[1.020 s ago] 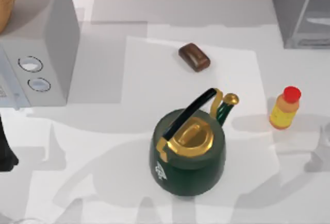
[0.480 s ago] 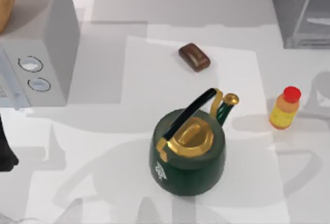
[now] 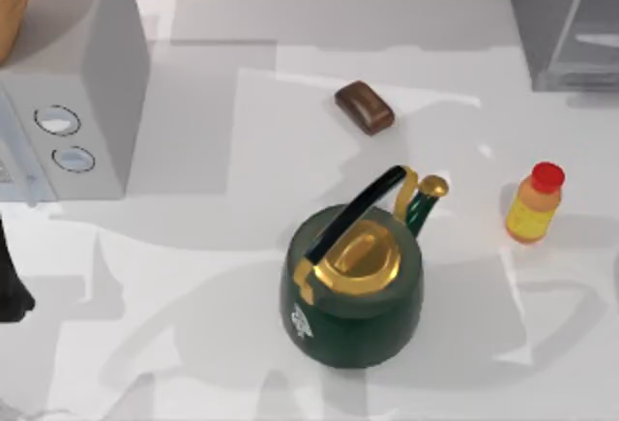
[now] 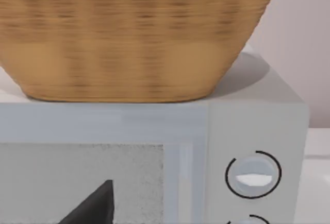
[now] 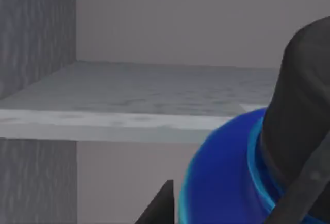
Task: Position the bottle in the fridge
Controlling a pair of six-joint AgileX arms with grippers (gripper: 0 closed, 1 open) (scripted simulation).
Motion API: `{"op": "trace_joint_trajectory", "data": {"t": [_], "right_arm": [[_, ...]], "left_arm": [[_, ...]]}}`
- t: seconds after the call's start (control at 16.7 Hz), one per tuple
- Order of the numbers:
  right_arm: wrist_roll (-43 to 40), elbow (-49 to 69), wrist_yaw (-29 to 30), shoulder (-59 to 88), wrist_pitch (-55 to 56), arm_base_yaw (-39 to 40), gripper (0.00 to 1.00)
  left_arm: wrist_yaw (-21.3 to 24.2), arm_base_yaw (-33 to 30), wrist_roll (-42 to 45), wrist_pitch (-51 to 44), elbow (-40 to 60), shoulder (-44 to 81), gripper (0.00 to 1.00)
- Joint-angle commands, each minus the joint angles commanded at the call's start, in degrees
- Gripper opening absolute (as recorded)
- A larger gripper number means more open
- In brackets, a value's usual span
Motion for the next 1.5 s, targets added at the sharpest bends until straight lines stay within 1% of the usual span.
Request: {"op": "trace_joint_trajectory", "data": {"t": [0.24, 0.42, 0.54, 0.9, 1.02, 1.14, 1.5], "right_arm": [[0.37, 6.7, -3.65, 19.59, 6.7, -2.69, 0.01], [0.69, 9.33, -5.8, 27.95, 8.46, -3.97, 0.01], [0.82, 10.08, -6.58, 30.45, 8.84, -4.39, 0.01], [0.91, 10.0, -6.62, 30.95, 8.69, -4.13, 0.01], [0.89, 12.11, -6.41, 32.46, 7.64, -3.89, 0.01], [0.91, 16.65, -5.95, 35.18, 5.51, -3.49, 0.01], [0.82, 35.58, -4.09, 44.15, -2.92, -1.8, 0.01]], "left_arm": [[0.0, 0.0, 0.0, 0.0, 0.0, 0.0, 1.0], [0.0, 0.0, 0.0, 0.0, 0.0, 0.0, 1.0], [0.0, 0.0, 0.0, 0.0, 0.0, 0.0, 1.0], [0.0, 0.0, 0.0, 0.0, 0.0, 0.0, 1.0], [0.0, 0.0, 0.0, 0.0, 0.0, 0.0, 1.0], [0.0, 0.0, 0.0, 0.0, 0.0, 0.0, 1.0], [0.0, 0.0, 0.0, 0.0, 0.0, 0.0, 1.0]]}}
